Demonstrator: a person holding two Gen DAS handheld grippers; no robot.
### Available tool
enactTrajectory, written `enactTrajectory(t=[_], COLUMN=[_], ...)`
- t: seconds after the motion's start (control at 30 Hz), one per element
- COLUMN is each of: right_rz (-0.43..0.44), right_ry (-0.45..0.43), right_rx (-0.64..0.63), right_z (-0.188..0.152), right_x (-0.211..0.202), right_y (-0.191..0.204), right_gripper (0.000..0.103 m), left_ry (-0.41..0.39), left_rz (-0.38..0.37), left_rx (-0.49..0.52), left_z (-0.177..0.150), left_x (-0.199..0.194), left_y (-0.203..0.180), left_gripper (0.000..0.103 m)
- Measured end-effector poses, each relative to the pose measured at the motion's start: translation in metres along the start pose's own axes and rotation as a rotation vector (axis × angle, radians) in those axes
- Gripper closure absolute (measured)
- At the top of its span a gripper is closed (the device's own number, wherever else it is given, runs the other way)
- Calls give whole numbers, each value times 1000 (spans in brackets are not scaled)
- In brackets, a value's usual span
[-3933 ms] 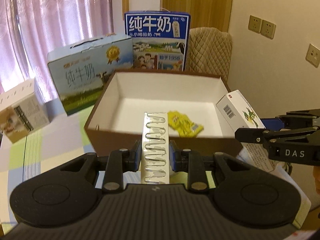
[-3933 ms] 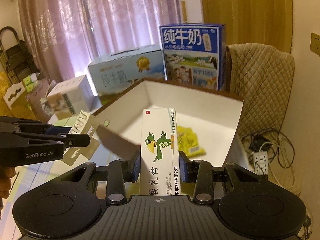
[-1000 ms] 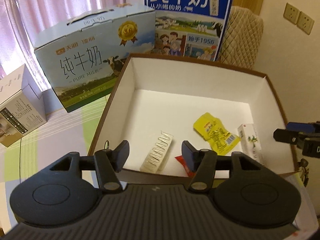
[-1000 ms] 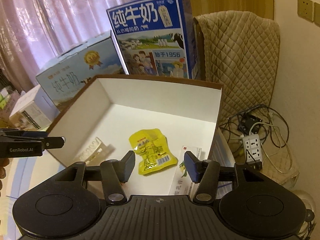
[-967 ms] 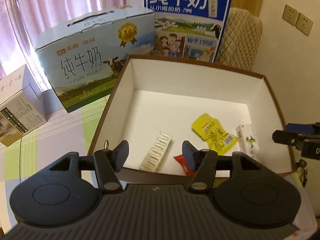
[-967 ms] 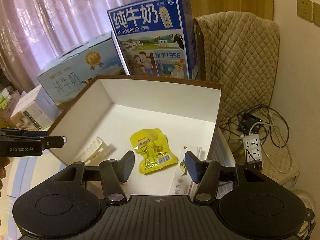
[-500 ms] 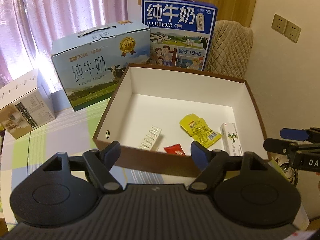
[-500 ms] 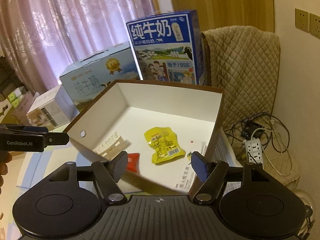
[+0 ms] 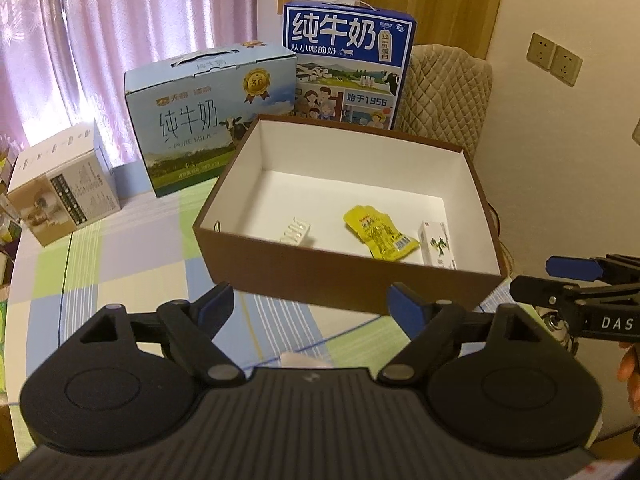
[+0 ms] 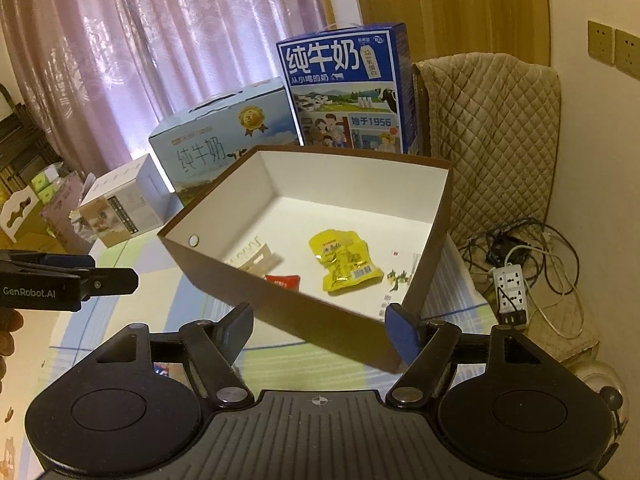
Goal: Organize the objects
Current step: 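Withdraw both tools from the brown box, then move both tools back over the remaining items on the table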
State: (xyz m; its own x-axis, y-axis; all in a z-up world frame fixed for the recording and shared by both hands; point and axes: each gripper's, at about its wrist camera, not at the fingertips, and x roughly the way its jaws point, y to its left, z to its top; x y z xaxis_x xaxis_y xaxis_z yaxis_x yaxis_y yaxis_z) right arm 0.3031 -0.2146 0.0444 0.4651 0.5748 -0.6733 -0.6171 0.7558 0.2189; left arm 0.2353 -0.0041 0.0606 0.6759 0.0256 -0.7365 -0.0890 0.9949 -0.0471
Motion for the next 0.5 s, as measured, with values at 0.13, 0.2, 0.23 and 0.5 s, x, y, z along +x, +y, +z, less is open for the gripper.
enactTrajectory(t=[0.13, 0.2, 0.23, 0.5], right_rz=[0, -2, -2, 4], right_ry=[12, 20, 25, 52], right_rx=[-2, -3, -3, -3], right_z=[-12, -17, -20, -41], right_x=[-7, -10, -11, -17], right_y=[5, 7, 8, 20], right_gripper=[33, 33, 33, 33], left_ry=[16, 32, 39, 77], left_rz=[-3, -2, 0, 5], left_rx=[-6, -10, -12, -47], left_z=[-16, -26, -29, -56], left_x=[-9, -11, -12, -22], left_y=[1, 3, 4, 14], left_gripper=[21, 21, 21, 21])
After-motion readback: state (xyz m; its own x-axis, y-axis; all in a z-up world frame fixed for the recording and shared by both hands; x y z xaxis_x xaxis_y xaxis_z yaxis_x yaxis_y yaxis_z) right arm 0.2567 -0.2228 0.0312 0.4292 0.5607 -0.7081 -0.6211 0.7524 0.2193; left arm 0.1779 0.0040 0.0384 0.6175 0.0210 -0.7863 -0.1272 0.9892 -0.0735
